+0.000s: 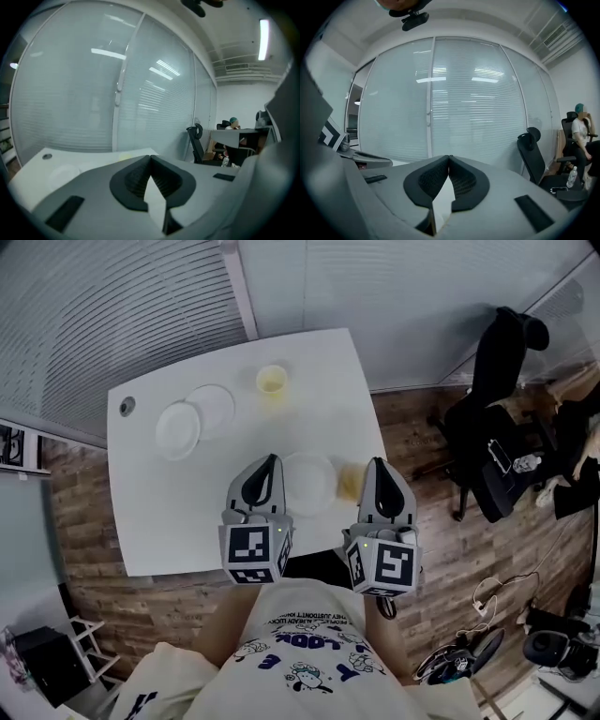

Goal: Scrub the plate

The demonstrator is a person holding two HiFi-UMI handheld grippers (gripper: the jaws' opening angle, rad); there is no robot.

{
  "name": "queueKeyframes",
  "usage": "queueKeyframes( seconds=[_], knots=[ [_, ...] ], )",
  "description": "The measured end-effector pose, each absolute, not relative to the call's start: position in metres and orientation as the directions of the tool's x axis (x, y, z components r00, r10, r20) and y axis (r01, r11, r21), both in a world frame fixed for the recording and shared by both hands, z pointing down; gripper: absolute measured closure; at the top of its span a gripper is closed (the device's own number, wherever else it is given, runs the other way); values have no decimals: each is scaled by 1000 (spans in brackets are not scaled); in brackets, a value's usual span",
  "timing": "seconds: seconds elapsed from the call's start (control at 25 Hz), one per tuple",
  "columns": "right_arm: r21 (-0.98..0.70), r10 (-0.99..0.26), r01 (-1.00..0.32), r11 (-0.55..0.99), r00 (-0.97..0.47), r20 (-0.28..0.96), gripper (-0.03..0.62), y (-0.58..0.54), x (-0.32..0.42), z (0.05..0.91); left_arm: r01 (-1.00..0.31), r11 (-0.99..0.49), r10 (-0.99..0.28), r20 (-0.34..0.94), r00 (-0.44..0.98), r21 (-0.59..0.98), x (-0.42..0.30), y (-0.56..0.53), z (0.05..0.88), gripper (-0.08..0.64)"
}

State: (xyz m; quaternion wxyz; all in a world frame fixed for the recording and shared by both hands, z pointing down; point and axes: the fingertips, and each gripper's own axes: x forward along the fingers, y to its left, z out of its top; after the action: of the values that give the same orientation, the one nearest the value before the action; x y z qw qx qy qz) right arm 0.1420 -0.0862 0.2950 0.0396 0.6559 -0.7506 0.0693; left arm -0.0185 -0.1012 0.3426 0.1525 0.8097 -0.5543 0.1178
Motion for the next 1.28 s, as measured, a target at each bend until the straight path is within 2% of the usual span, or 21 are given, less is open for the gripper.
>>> queueKeyframes(
  seconds=[0.16, 0.4, 0.56, 1.28],
  knots=[
    [-36, -984, -989, 144, -147, 101, 571, -86, 129, 279, -931, -365, -902, 247, 353, -1, -8, -108, 299, 538],
    [-50, -986, -987, 153, -156, 60, 572, -87, 119, 264, -931, -364, -921, 148, 360, -1, 2, -106, 263, 538],
    [-64, -986, -985, 160, -163, 35, 572, -85, 120, 254, -926, -373, -921, 146, 361, -62, 9, -98, 253, 538],
    [-74, -990, -988, 138, -140, 23, 574, -84, 128, 244, -920, -388, -919, 105, 381, -50, 24, -97, 247, 538]
  ],
)
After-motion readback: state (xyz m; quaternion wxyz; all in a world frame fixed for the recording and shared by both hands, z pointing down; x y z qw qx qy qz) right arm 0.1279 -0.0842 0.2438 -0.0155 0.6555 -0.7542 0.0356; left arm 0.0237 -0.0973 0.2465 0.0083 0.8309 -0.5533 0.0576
